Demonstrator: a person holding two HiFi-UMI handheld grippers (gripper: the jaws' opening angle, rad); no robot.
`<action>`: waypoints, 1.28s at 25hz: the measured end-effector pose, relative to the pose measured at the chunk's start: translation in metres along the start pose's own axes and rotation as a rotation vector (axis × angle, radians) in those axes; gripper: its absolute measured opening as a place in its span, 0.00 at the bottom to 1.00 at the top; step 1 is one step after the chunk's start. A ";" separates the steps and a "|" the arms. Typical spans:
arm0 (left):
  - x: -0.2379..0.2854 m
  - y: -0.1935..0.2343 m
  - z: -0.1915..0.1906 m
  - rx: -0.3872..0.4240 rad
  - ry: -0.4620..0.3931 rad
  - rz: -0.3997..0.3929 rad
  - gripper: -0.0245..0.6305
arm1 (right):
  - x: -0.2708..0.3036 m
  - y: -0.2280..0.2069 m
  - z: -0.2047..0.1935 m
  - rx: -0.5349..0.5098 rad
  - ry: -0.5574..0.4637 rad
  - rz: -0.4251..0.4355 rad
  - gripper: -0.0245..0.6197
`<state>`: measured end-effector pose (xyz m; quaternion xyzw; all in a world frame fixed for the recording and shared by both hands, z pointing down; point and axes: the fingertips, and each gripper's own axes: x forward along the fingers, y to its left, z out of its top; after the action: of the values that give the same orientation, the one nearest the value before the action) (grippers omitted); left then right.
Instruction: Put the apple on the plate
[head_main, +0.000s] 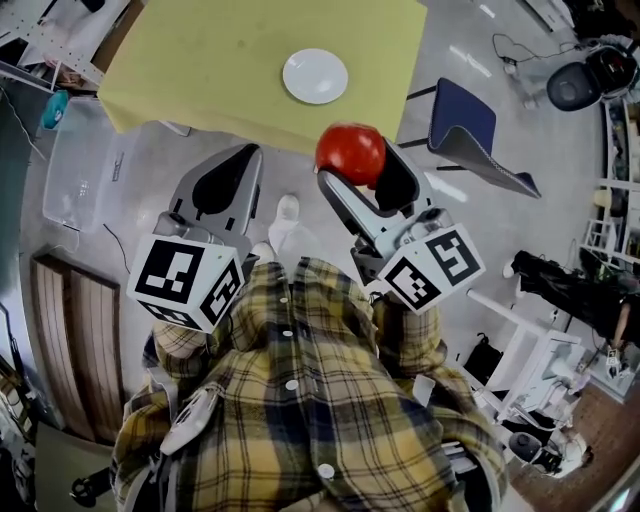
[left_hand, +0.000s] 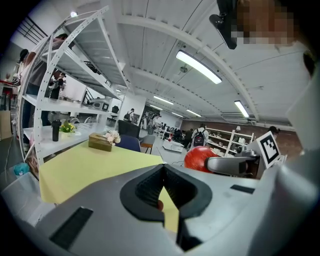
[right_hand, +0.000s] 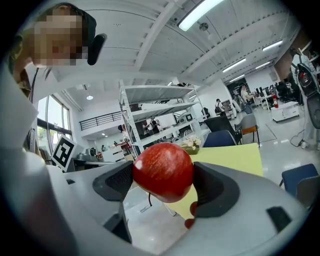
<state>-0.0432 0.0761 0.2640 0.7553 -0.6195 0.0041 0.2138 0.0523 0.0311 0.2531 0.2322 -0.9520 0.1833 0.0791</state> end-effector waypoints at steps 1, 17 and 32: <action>0.008 0.002 0.005 0.000 -0.003 0.001 0.05 | 0.005 -0.006 0.005 -0.006 0.001 0.003 0.60; 0.096 0.010 0.044 0.031 -0.027 0.004 0.05 | 0.034 -0.080 0.038 0.008 -0.003 0.027 0.60; 0.148 0.090 0.083 0.073 0.021 -0.138 0.05 | 0.124 -0.091 0.064 0.035 -0.042 -0.094 0.60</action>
<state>-0.1144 -0.1023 0.2577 0.8033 -0.5633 0.0198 0.1925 -0.0185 -0.1198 0.2515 0.2819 -0.9380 0.1911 0.0637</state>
